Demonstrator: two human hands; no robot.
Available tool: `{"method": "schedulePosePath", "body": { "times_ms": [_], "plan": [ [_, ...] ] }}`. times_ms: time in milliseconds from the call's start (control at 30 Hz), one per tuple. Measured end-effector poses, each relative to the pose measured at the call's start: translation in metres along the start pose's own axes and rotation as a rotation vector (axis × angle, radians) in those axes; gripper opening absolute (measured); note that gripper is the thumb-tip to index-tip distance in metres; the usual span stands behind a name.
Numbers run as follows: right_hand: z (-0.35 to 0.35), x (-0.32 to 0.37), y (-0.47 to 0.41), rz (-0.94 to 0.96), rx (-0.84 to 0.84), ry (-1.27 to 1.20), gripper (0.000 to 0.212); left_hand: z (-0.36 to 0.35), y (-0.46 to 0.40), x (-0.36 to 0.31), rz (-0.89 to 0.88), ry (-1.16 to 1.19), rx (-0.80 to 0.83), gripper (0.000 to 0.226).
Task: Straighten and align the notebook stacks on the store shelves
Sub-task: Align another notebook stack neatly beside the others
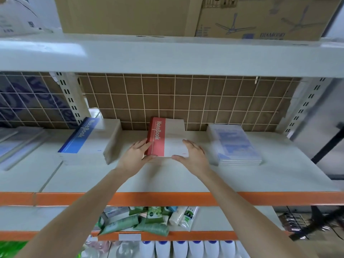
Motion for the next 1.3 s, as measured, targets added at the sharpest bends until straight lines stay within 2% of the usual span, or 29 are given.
{"method": "schedulePosePath", "body": {
  "times_ms": [200,667,1067,1133,1233,1300],
  "plan": [
    [-0.001,-0.001,-0.008,0.003,-0.02,0.005,0.079,-0.007,-0.011,0.01,0.049,0.079,0.075,0.063],
    [-0.002,-0.005,-0.012,-0.007,-0.077,-0.002,0.076,-0.007,-0.015,0.016,0.074,0.262,0.044,0.068],
    [0.001,-0.004,-0.014,-0.035,-0.02,0.055,0.074,-0.008,-0.017,0.009,0.074,0.245,0.117,0.064],
    [0.001,-0.002,-0.015,-0.027,0.007,0.118,0.075,-0.006,-0.015,0.007,0.059,0.143,0.126,0.066],
    [0.003,0.002,-0.015,-0.028,0.047,0.247,0.087,-0.005,-0.007,0.011,0.04,-0.143,0.124,0.08],
    [0.009,0.014,-0.01,0.011,-0.003,0.276,0.093,0.0,0.004,0.02,0.079,-0.182,0.074,0.082]
  ]
}}
Point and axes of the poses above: each hand's wrist, its own y-axis away from the middle knuckle, its own z-axis out of the back of the hand, x = y × z, the point moved 10 cm from there along -y, towards the middle knuckle, and after that the axes turned 3 degrees about -z, right-handed, at the moved point
